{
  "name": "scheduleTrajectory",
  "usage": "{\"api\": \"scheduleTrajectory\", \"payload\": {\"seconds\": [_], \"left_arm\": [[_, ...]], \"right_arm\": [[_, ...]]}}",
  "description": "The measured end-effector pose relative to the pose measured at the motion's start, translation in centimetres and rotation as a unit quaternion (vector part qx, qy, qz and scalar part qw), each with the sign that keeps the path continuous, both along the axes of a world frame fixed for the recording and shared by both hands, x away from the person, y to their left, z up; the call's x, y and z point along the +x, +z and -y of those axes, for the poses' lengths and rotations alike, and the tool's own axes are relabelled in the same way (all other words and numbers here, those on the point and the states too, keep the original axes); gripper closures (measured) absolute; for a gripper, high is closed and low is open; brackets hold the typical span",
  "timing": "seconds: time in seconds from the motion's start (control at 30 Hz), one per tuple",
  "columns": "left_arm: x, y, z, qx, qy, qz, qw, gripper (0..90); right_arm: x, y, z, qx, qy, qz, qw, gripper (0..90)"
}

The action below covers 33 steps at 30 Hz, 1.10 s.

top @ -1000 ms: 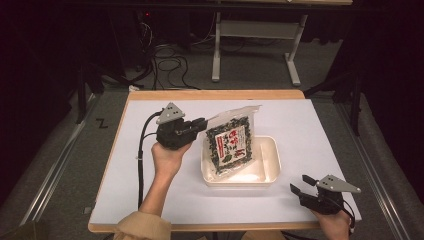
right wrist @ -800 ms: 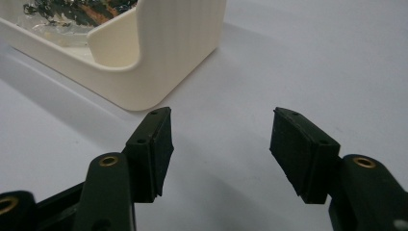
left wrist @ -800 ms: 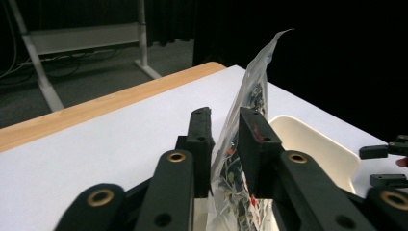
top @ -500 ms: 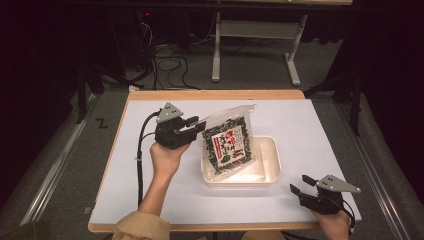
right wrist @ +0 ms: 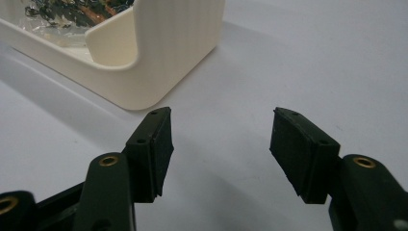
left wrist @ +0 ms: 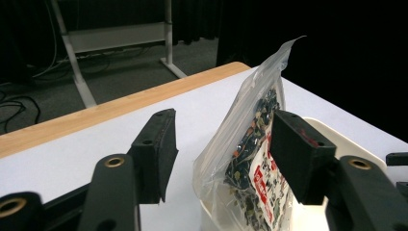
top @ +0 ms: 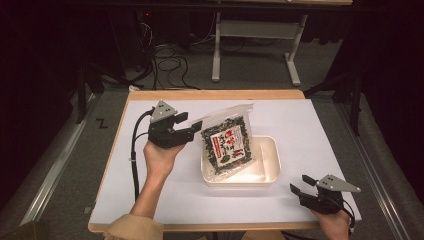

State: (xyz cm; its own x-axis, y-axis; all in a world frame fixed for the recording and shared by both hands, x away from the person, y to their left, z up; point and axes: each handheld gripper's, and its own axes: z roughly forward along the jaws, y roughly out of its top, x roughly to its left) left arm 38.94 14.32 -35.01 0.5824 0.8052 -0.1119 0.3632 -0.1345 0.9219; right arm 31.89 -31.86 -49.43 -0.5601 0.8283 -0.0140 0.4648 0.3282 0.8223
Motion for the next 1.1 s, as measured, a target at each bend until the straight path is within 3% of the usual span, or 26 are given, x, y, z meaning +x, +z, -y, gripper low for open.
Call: {"api": "scheduleTrajectory", "payload": {"seconds": [0.1, 0.57, 1.1], "left_arm": [[-0.4, 0.3, -0.1, 0.008, 0.003, 0.005, 1.0, 39.8], [-2.4, 1.3, -1.5, -0.007, 0.005, 0.015, 0.9999, 35.0], [-4.8, 1.4, -2.8, -0.016, 0.003, 0.001, 0.9999, 33.5]], "right_arm": [[0.0, 0.0, 0.0, -0.001, 0.0, -0.001, 1.0, 40.9], [0.0, 0.0, -0.1, -0.002, 0.001, 0.0, 1.0, 40.9], [0.0, 0.0, -0.2, -0.003, 0.002, 0.002, 1.0, 40.9]]}}
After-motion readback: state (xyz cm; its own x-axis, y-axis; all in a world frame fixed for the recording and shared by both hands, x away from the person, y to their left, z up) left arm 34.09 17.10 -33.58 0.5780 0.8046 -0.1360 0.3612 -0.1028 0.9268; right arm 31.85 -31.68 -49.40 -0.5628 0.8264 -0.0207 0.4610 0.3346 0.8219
